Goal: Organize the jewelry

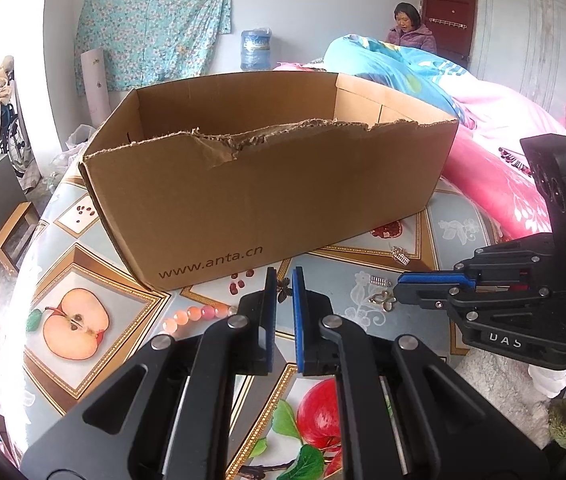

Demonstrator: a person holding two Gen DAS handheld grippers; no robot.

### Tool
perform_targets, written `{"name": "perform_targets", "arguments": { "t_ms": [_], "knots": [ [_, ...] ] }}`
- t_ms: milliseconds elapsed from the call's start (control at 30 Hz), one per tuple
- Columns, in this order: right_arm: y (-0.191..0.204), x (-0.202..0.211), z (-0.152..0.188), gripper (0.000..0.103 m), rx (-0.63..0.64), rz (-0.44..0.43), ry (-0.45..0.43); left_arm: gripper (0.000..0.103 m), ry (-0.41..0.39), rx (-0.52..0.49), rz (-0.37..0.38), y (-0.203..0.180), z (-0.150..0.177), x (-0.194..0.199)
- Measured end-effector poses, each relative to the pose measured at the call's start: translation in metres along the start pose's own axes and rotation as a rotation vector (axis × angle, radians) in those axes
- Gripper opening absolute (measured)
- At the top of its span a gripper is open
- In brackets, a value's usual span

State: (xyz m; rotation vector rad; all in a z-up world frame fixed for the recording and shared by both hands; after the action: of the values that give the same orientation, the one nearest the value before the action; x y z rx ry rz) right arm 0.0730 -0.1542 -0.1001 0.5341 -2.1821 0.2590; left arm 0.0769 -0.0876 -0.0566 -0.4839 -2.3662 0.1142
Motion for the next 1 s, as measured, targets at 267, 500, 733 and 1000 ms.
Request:
{"name": "perform_targets", "arguments": {
  "t_ms": [267, 500, 733, 1000],
  "knots": [
    [0.024, -0.007, -0.004, 0.005, 0.025, -0.058, 0.001, 0.007, -0.001, 0.009, -0.006, 0.005, 0.0, 0.003],
    [0.036, -0.006, -0.006, 0.007, 0.035, -0.071, -0.002, 0.007, 0.0, 0.01, -0.003, 0.007, 0.002, 0.003],
    [0.034, -0.01, -0.009, 0.024, 0.063, -0.015, -0.007, 0.007, -0.004, 0.019, 0.0, 0.01, 0.0, 0.004],
    [0.041, -0.017, -0.017, 0.024, 0.084, 0.073, -0.017, 0.007, -0.001, 0.034, -0.002, 0.017, 0.0, 0.002]
  ]
}}
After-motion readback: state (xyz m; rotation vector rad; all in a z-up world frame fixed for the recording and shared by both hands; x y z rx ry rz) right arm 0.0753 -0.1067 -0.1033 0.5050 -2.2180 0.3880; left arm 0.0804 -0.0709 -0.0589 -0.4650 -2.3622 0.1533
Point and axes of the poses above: each gripper's, at about its wrist camera, not at the fingertips, and x roughly against the way its jaws point, y to its left, z to its underside, the point moved 10 cm from there along -x, roughly the way its jaws point, and after that the axes turned 12 degrees about x, right-handed, at the moved point
